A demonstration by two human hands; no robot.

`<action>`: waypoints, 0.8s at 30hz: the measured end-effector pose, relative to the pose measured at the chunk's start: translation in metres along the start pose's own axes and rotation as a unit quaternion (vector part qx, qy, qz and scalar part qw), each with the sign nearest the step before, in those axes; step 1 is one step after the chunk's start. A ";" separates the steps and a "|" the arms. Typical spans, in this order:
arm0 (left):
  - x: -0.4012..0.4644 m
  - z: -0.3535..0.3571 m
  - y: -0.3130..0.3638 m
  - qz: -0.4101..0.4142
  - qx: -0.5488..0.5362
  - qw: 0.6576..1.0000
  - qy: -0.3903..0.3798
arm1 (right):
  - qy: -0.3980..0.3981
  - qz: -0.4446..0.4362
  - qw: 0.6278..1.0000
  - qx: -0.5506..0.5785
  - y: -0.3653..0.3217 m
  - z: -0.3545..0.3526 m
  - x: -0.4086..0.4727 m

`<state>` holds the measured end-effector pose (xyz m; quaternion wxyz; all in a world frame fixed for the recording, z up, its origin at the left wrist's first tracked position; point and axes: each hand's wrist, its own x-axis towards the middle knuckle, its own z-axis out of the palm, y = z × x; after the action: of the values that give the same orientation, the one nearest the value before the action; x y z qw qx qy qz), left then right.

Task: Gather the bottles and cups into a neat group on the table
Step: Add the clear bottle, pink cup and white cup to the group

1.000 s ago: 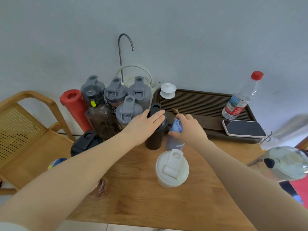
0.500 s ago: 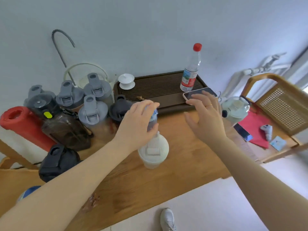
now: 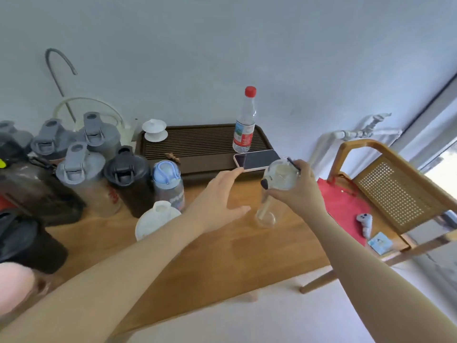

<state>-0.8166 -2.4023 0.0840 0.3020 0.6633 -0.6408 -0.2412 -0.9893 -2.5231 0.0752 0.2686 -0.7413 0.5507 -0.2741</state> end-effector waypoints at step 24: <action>-0.086 -0.083 0.033 -0.052 -0.155 0.921 0.354 | -0.248 -0.333 0.850 0.323 -0.202 -0.004 -0.039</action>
<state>-0.7867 -2.3091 0.1601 0.5955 0.6825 -0.4113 -0.1020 -0.8666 -2.4352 0.2149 0.5131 -0.7951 0.0658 -0.3165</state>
